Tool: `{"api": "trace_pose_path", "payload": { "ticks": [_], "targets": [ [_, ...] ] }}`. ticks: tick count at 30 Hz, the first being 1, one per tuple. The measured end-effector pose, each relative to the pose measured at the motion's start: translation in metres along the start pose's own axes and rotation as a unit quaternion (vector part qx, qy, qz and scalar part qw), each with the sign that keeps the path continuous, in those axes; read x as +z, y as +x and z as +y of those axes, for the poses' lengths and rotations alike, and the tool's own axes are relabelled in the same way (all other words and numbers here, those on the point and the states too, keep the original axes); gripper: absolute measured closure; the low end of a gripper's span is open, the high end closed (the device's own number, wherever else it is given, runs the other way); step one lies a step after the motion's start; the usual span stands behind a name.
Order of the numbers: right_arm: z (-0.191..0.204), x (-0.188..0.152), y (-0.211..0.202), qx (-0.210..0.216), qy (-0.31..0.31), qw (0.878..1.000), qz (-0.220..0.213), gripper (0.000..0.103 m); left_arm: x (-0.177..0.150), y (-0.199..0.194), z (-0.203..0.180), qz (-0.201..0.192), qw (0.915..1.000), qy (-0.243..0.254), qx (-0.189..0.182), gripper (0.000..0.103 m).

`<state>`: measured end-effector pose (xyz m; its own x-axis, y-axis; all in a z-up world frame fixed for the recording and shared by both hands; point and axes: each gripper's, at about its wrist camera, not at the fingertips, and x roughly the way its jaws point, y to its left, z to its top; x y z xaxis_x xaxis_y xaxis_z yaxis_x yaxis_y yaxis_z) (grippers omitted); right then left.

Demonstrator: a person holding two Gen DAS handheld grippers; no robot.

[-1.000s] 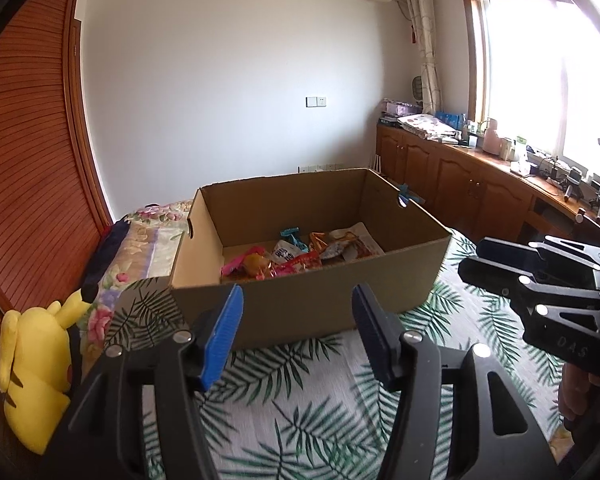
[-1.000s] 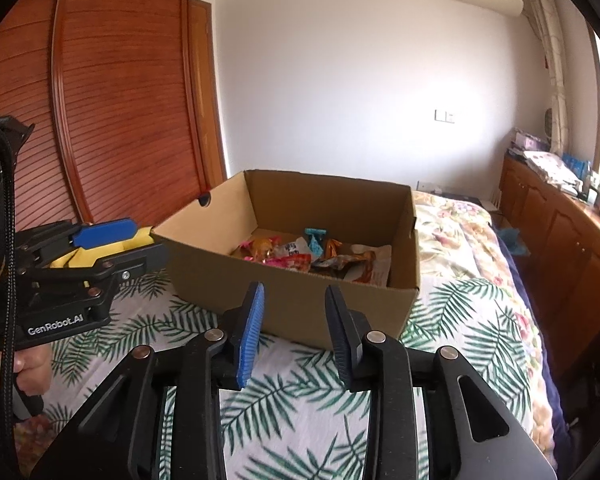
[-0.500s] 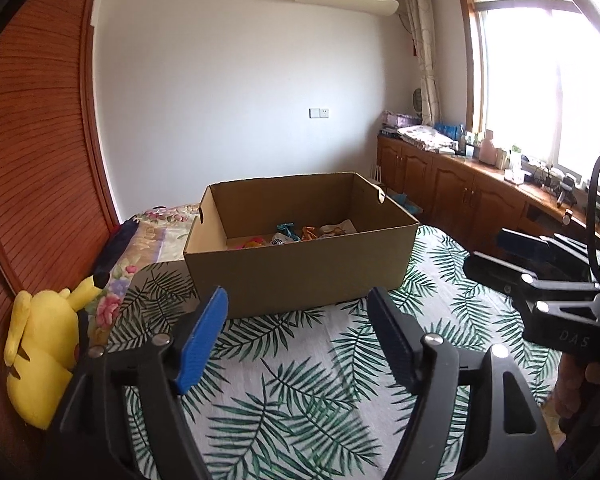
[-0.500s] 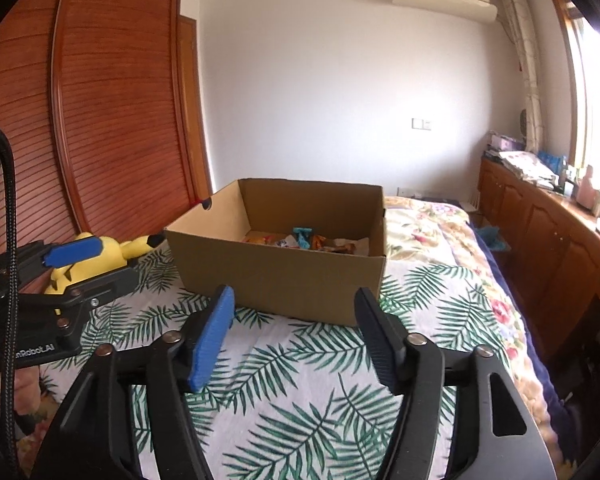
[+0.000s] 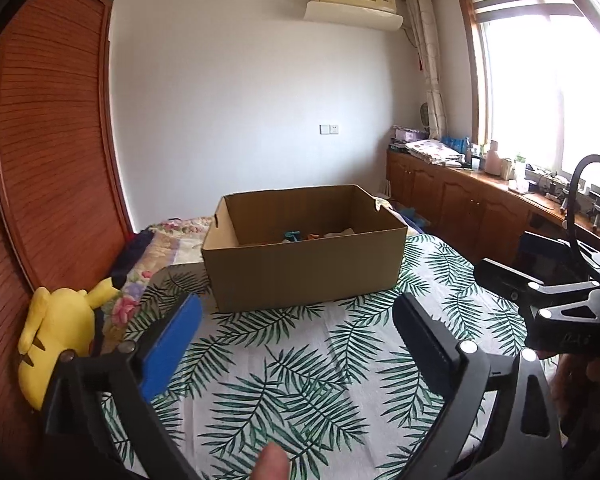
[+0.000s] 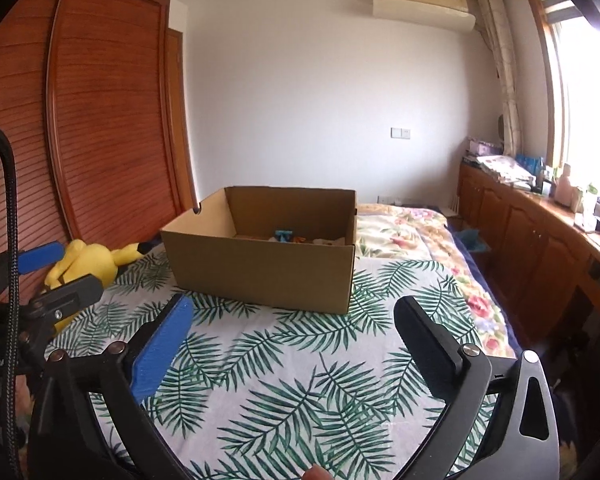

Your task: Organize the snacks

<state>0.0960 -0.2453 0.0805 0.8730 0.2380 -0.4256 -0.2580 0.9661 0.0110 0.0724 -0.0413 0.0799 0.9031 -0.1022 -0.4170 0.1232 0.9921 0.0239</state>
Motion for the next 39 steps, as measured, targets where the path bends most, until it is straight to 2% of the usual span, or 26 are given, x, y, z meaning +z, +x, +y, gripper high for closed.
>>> {"api": "trace_pose_path", "payload": {
  "ticks": [5, 16, 21, 39],
  "targets": [
    [0.002, -0.004, -0.008, -0.022, -0.002, 1.000, -0.002, 0.001, -0.007, -0.007, 0.002, 0.000, 0.9999, -0.009, 0.011, 0.006],
    [0.002, -0.019, -0.052, -0.026, 0.019, 0.999, -0.032, 0.000, -0.030, -0.026, 0.007, 0.008, 0.9991, -0.025, 0.033, 0.006],
    [0.002, -0.029, -0.064, -0.030, 0.019, 0.999, -0.031, 0.000, -0.039, -0.034, 0.005, 0.011, 0.9991, -0.019, 0.037, 0.006],
    [0.004, -0.041, -0.063, -0.035, 0.022, 0.999, -0.031, 0.000, -0.050, -0.035, 0.008, 0.015, 0.9989, -0.029, 0.034, 0.006]
  ]
}}
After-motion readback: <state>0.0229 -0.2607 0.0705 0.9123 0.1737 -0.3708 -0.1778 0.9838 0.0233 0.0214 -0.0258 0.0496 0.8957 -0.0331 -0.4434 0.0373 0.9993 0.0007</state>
